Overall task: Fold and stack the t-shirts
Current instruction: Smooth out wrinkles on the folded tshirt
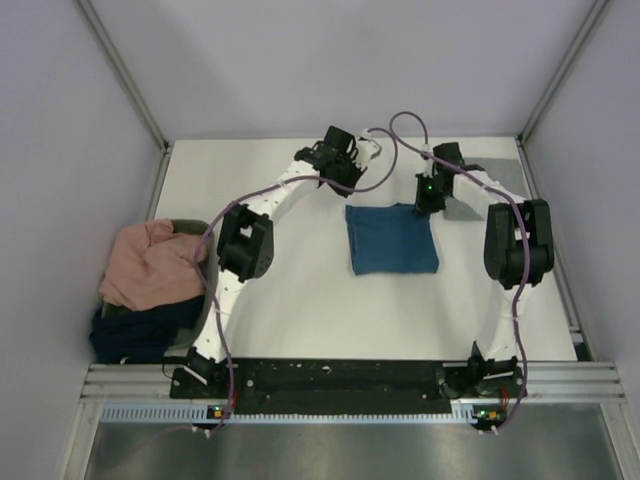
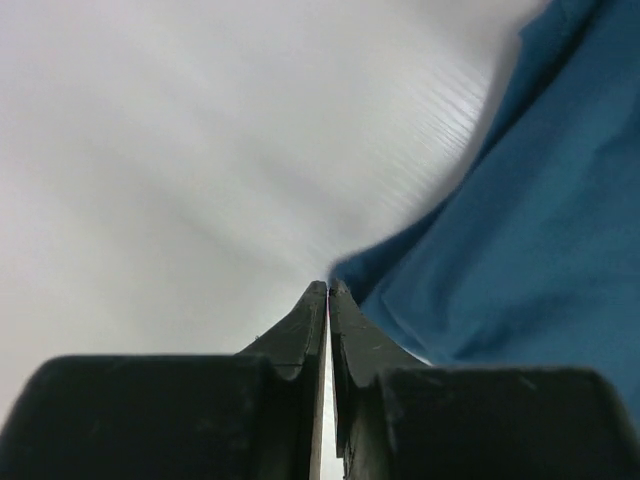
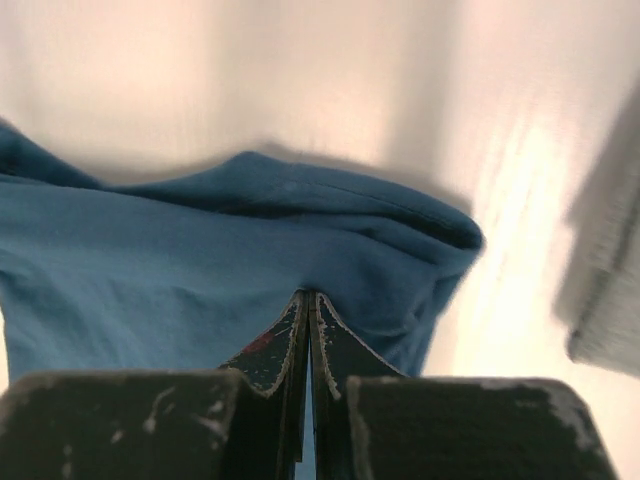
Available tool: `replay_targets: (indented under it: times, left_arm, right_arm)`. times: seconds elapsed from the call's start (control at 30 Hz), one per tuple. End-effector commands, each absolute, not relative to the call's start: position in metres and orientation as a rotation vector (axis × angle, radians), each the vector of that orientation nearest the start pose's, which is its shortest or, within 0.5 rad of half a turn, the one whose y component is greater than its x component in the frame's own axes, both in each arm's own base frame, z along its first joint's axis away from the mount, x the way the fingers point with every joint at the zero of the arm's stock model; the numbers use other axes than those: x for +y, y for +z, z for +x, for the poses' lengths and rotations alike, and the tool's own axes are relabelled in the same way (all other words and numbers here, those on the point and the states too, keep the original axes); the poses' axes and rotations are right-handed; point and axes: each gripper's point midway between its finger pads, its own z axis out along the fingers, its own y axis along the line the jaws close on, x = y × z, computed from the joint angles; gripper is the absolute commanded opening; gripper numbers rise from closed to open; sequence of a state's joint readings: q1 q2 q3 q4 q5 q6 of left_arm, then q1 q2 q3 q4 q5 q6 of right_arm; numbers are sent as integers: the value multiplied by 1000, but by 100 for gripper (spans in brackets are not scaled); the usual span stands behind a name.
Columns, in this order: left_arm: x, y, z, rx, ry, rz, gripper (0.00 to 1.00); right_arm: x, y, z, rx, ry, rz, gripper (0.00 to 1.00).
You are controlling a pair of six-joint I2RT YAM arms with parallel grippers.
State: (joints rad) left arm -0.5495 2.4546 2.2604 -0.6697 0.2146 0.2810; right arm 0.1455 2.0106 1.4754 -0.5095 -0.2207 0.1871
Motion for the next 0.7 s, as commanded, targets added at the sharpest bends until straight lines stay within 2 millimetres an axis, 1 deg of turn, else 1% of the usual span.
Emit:
replay_targets:
  times: [0.0,0.03,0.07,0.1,0.17,0.2,0.23,0.27,0.33,0.37,0.4,0.47,0.5,0.53,0.57,0.6,0.67]
  left_arm:
    - [-358,178,451,2040,-543,1118,8]
    - [-364,179,432,2033,-590,1159,8]
    - [-368,178,412,2034,-633,1198,8]
    - [-374,181,391,2019,-675,1239,7]
    - [-383,166,356,2045,-777,1294,7]
    - [-387,158,341,2063,-830,1306,6]
    - [-390,150,328,2079,-869,1320,6]
    - [-391,139,320,2107,-884,1331,6]
    - [-392,118,312,2153,-887,1337,5]
    - [-391,107,312,2186,-886,1321,6]
    - [-390,95,311,2220,-886,1311,5]
    - [-386,71,311,2275,-850,1315,4]
    - [-381,59,312,2309,-815,1327,4]
    - [-375,51,311,2346,-776,1341,4]
    - [-368,42,309,2381,-748,1355,3]
    - [-363,36,305,2400,-734,1369,3]
    - [-356,31,304,2391,-697,1383,3]
  right_arm:
    - [88,104,449,2510,337,18,0]
    - [88,114,441,2489,345,5,1]
    - [90,117,429,2488,364,-4,2]
    - [92,124,418,2472,390,-23,3]
    - [98,120,389,2482,454,-40,4]
    - [101,120,377,2474,495,-42,4]
    - [106,113,363,2483,542,-43,4]
    - [110,112,354,2473,584,-46,4]
    - [113,93,336,2494,622,-26,6]
    - [112,81,332,2509,621,-14,6]
    - [110,65,327,2540,613,11,6]
    - [102,33,316,2622,600,90,4]
    - [100,21,312,2657,594,129,3]
    - [92,9,306,2692,572,184,2]
    - [87,5,304,2701,578,237,0]
    - [85,6,304,2694,594,269,0]
    - [78,16,307,2665,553,283,0]
